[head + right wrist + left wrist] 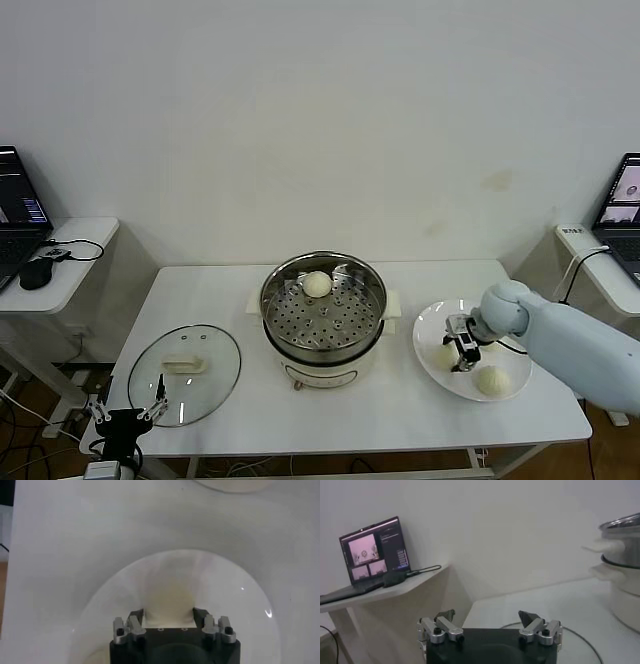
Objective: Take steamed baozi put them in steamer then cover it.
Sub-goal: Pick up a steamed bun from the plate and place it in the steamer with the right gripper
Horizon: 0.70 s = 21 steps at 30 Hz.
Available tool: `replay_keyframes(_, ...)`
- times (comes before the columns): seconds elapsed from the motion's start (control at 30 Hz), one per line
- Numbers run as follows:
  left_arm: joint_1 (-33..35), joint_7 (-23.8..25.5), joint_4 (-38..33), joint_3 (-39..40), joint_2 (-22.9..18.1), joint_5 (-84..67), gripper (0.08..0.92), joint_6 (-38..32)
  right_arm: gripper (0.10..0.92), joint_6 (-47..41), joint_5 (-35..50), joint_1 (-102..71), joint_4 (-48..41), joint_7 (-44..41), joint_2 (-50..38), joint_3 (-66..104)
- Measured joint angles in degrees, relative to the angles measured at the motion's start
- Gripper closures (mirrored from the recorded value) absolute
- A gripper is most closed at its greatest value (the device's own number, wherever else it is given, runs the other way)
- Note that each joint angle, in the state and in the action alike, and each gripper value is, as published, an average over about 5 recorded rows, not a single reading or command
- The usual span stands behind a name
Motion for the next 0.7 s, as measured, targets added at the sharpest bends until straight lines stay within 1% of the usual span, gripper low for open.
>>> replay_keyframes(0.2,-0.07,0.00,-0.41,0.35,0.13,0.01,0.177,0.02,0.399,-1.31,3.02,5.57,3.53,-1.14,-2.66,-1.84)
replay_keyframes(0.4,-0.42,0.00,-0.74,1.05,0.21,0.00,0.177,0.03,0.397,-3.27,8.54,14.96,7.80,-1.49,-3.93,-5.89)
replay_keyframes(0.53,-0.51,-0.02,-0.89,1.30,0.28,-0.04,0.177,0.01,0.397,-4.89,13.11,22.57,9.90,-1.31,-3.30,-9.55)
replay_keyframes(0.7,-0.43,-0.03,-1.28,1.20,0.40,-0.28,0.177,-0.02,0.397,-6.97,18.73,31.00,11.06,-0.63,-0.32,-14.05)
